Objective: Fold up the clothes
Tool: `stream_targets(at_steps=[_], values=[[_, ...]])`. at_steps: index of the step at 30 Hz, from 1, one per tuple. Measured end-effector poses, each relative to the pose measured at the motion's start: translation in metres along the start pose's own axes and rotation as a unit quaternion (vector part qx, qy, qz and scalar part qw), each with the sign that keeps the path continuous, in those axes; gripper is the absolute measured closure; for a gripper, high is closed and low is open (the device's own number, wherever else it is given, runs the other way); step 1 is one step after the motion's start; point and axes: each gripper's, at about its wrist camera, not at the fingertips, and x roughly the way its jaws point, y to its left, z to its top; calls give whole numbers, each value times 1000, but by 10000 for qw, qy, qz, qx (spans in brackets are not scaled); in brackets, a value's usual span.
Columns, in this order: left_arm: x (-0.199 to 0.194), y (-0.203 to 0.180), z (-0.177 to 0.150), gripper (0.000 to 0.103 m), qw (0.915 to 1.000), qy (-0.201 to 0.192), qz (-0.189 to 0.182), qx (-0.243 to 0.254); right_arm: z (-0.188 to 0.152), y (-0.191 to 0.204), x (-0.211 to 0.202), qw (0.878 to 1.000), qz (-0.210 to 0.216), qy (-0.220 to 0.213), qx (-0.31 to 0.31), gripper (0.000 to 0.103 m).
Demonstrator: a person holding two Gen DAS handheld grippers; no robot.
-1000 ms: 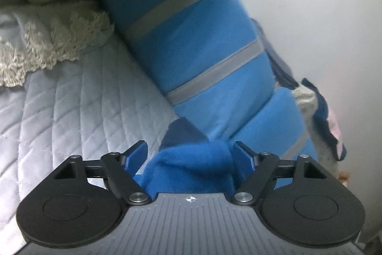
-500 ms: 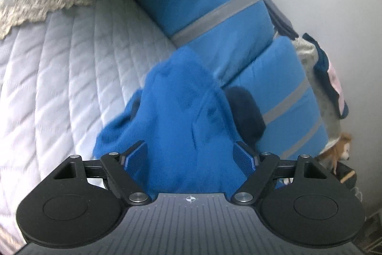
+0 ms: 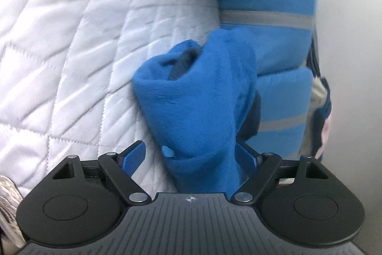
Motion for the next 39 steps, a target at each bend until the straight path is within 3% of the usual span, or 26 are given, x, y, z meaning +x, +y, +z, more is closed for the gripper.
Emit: stream_targets(at_steps=[4, 9, 16, 19, 22, 23, 26, 31, 36, 39], values=[[12, 1, 5, 21, 9996, -110, -75, -262, 6, -17, 17, 9948, 403, 209, 909, 0], [29, -2, 11, 21, 9990, -257, -115, -343, 10, -22, 29, 9882, 626, 71, 1397, 1], [47, -13, 21, 23, 9996, -226, -56, -172, 16, -20, 50, 9887, 322, 32, 1464, 3], [50, -14, 25, 36, 9998, -155, -40, -114, 21, -16, 55, 9904, 309, -31, 1346, 8], [51, -17, 28, 54, 9999, -75, 149, -35, 23, -13, 56, 9923, 245, -65, 1214, 28], [51, -19, 28, 63, 9997, -64, 249, 54, 24, -12, 56, 9929, 222, -76, 1170, 43], [49, -28, 25, 73, 9986, -111, 423, 296, 25, -7, 54, 9951, 177, -92, 972, 62], [40, -40, 17, 81, 9964, -206, 702, 437, 21, 0, 43, 9982, 11, -95, 588, 70], [16, -48, -1, 82, 9904, -247, 1045, 868, 9, 2, 23, 9990, -346, -7, 277, 74], [-1, -45, -7, 82, 9899, -148, 1113, 862, 1, 5, 8, 9989, -463, 41, 51, 74]])
